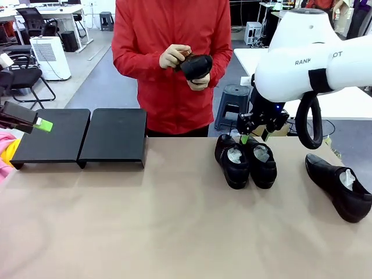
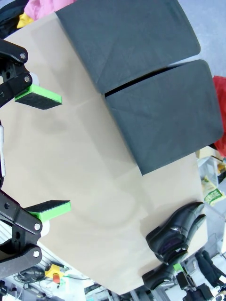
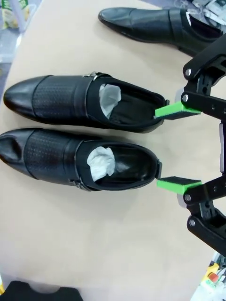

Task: Organize the shoes by placing them on the stand.
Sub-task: Pick up one Shoe and place it in the middle of the table.

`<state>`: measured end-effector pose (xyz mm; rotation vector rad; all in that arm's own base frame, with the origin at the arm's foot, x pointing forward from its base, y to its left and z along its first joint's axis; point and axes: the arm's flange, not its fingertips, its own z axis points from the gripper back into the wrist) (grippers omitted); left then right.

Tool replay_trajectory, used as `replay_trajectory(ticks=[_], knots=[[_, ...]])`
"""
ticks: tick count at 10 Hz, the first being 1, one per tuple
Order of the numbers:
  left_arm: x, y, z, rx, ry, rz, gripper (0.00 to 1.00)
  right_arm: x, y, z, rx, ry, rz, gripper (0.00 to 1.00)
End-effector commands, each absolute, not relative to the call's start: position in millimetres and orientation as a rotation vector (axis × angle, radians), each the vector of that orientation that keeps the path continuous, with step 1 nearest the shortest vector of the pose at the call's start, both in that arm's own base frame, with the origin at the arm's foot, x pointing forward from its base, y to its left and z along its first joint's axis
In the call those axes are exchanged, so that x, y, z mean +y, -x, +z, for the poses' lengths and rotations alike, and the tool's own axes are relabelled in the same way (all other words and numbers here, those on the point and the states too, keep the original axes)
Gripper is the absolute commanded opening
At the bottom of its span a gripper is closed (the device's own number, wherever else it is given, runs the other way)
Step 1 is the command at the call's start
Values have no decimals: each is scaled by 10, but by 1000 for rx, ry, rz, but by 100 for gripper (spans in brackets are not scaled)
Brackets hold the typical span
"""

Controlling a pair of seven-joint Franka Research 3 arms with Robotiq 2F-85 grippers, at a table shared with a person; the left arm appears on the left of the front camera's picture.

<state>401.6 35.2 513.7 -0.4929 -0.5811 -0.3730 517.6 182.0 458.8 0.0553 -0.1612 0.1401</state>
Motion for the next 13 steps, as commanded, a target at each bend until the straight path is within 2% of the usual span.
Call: replay_trajectory(ticks=[1,4,5,7,13], knots=[[364,-4024,5134,-590,512,-380,100,1817,-5192,4463,-180,-56,98,62],[364,-4024,5134,-590,512,-380,100,1865,-5251,4275,-180,-75,51,62],[364,-4024,5134,-590,512,-380,100,1824,-5224,4420,-171,-66,120,62],[364,-4024,5134,-590,512,-380,100,1824,-5224,4420,-171,-66,120,62],[364,-4024,5134,-590,512,-380,100,1862,-5519,3981,-125,-114,105,62]])
